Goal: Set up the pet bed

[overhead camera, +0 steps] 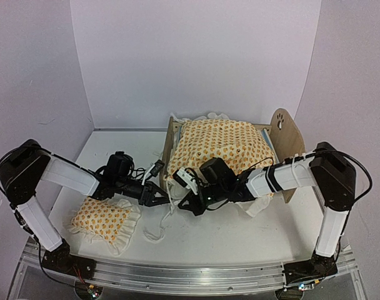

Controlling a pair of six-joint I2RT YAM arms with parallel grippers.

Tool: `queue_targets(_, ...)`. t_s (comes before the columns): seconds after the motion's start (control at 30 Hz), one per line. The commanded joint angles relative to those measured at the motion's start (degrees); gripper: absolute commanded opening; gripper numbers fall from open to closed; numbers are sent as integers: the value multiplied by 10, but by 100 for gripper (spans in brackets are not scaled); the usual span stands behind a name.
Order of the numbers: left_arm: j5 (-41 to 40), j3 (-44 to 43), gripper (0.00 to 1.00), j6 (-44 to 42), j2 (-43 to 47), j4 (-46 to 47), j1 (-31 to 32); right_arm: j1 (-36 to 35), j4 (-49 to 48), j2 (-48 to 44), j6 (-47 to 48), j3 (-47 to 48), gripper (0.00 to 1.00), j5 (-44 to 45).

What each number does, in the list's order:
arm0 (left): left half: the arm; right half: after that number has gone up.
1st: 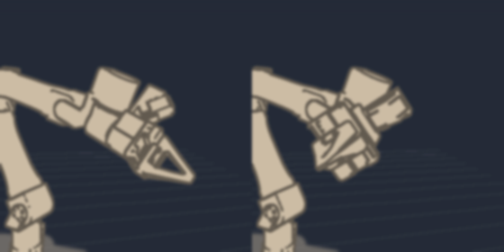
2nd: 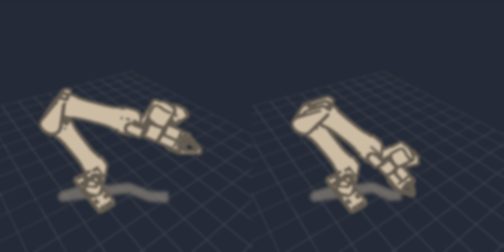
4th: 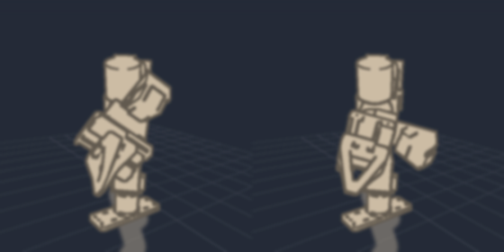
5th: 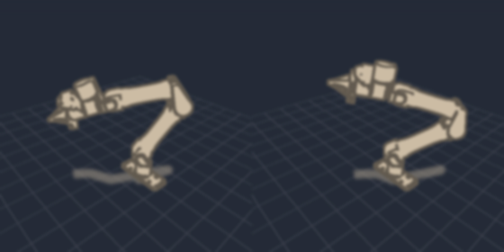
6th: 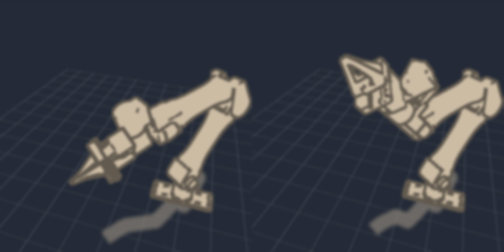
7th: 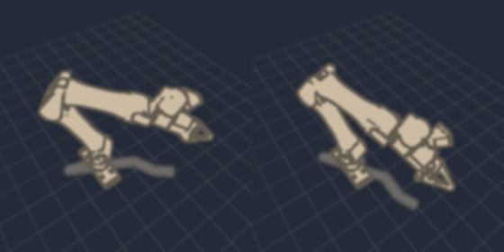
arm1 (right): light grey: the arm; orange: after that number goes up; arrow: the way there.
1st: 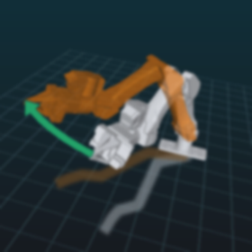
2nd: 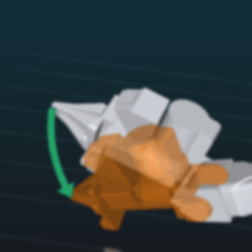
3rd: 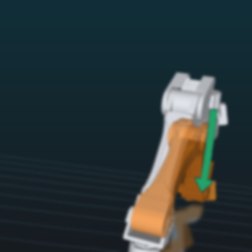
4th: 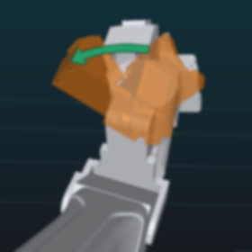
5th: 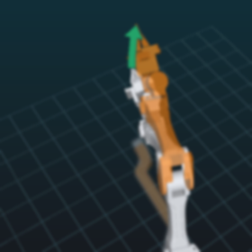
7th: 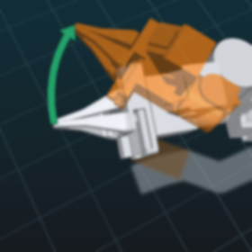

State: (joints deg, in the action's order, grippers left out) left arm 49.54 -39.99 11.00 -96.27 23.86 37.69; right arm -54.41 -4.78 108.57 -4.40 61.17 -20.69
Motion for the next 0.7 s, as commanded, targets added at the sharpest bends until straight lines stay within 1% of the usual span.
queue_targets(0.0, -179, 59, 49, 110, 97, 1, 3, -2, -28, -64, -97, -30, 0, 35)
queue_targets(0.03, -213, 76, 52, 125, 124, -5, 18, -2, -28, -71, -115, -34, 0, 41)
queue_targets(0.1, -283, 105, 55, 155, 156, -24, 51, -2, -29, -82, -145, -38, 0, 49)
queue_targets(0.2, -383, 118, 57, 202, 170, -34, 117, -2, -36, -92, -179, -35, 0, 33)
queue_targets(0.23, -398, 115, 57, 209, 165, -33, 140, -3, -42, -94, -189, -34, 0, 24)
queue_targets(0.33, -481, 100, 58, 195, 149, -50, 204, -4, -57, -96, -208, -28, 0, 4)
queue_targets(0.4, -554, 102, 59, 186, 139, -59, 230, -6, -60, -95, -218, -22, 0, -8)
queue_targets(0.5, -594, 101, 62, 183, 116, -71, 248, -8, -66, -99, -233, -16, 0, -20)
queue_targets(0.67, -656, 94, 63, 180, 91, -85, 316, -17, -79, -115, -249, -11, 0, -25)
